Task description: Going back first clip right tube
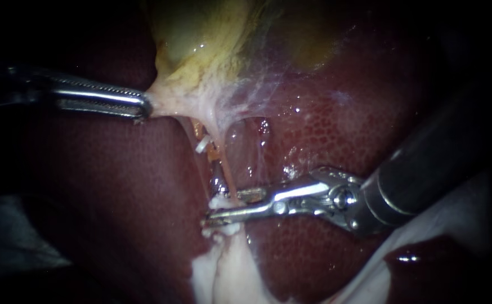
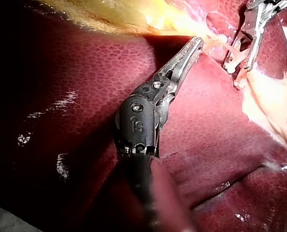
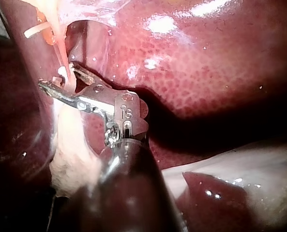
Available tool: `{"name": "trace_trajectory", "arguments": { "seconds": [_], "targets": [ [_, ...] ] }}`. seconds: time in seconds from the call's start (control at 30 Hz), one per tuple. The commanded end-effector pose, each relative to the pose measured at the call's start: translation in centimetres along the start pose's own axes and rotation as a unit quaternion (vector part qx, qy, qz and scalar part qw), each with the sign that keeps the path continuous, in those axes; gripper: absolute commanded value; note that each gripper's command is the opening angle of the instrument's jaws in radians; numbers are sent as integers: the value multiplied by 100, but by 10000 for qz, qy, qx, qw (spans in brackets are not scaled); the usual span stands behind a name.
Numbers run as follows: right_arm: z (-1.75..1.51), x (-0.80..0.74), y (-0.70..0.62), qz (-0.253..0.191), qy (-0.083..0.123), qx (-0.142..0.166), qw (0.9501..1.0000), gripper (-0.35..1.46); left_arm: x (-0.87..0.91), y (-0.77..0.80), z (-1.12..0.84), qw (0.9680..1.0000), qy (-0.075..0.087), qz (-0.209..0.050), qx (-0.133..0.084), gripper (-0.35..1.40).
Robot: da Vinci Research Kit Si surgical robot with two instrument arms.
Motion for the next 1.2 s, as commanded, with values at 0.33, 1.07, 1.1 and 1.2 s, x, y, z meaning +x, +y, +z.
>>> {"name": "trace_trajectory", "arguments": {
  "seconds": [0.33, 1.07, 1.1, 1.2],
  "targets": [
    [-27, 13, -12, -846, -369, -204, 9955, 48, 0, 0, -2, 10000, -1, 2, -9, -35],
    [8, 0, -15, -1482, -532, -12, 9875, 49, 0, -1, -2, 10000, -1, 2, -7, -35],
    [10, -1, -15, -1516, -542, 3, 9870, 49, 0, -1, -2, 10000, -1, 2, -7, -35],
    [13, -1, -16, -1604, -566, 43, 9854, 49, 0, -1, -1, 10000, -1, 1, -6, -35]
  ]
}}
